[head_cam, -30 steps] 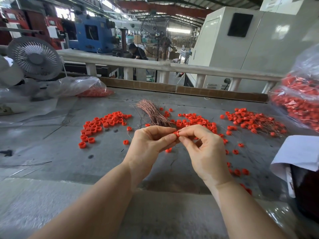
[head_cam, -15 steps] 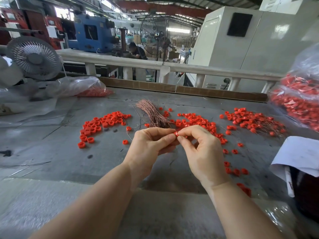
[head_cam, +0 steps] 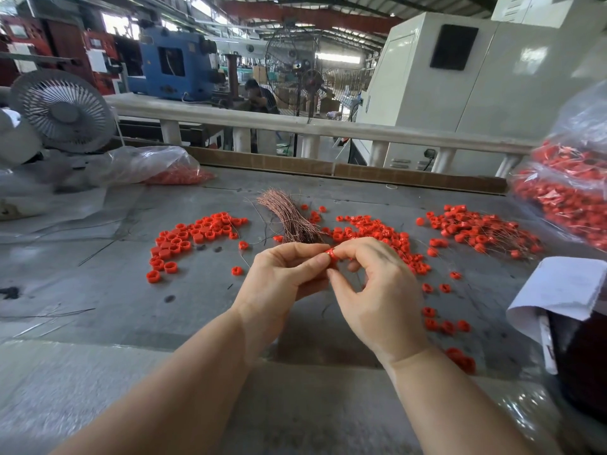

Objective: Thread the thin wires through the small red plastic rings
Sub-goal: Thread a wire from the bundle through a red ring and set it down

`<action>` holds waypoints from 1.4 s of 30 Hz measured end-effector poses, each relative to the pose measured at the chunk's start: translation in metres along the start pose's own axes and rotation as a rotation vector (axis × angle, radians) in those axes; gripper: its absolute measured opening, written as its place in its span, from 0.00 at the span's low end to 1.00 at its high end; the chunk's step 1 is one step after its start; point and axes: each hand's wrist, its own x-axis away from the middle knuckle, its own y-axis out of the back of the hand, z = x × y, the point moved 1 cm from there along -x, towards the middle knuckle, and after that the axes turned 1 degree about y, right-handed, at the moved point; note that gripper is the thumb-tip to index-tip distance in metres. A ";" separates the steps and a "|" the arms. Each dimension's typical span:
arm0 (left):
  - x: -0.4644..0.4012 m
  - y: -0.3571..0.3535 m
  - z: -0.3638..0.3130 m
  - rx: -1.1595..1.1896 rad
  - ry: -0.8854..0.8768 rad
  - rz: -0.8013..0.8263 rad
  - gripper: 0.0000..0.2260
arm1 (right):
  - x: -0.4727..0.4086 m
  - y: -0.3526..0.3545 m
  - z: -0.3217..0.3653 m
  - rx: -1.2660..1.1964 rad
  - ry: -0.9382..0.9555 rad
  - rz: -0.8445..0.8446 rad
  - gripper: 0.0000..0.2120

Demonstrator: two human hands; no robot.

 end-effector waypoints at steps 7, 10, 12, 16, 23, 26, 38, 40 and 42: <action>0.000 -0.001 0.002 -0.021 0.049 -0.001 0.13 | 0.001 -0.002 0.004 0.171 0.019 -0.030 0.04; 0.001 -0.002 0.002 -0.022 0.059 -0.004 0.10 | 0.001 -0.002 0.004 0.165 0.013 -0.037 0.03; 0.002 -0.001 0.001 -0.032 0.069 -0.006 0.08 | 0.001 -0.001 0.004 0.143 0.011 -0.035 0.03; 0.002 -0.002 0.000 -0.046 0.089 -0.003 0.03 | 0.000 0.000 0.003 0.088 0.006 -0.041 0.02; 0.003 -0.003 -0.002 -0.041 0.090 0.009 0.05 | -0.001 0.000 0.001 0.076 0.002 -0.046 0.03; 0.003 -0.004 -0.002 -0.032 0.074 0.014 0.06 | -0.001 -0.001 0.001 0.083 0.009 -0.052 0.03; 0.002 -0.002 0.000 -0.064 0.005 0.055 0.05 | -0.002 -0.001 0.001 0.110 0.061 -0.039 0.02; 0.003 -0.002 -0.001 -0.065 -0.010 0.056 0.07 | -0.002 -0.002 -0.001 0.048 0.024 -0.043 0.02; 0.003 -0.003 -0.001 -0.075 -0.034 0.051 0.11 | -0.002 -0.002 -0.005 -0.105 -0.074 -0.040 0.03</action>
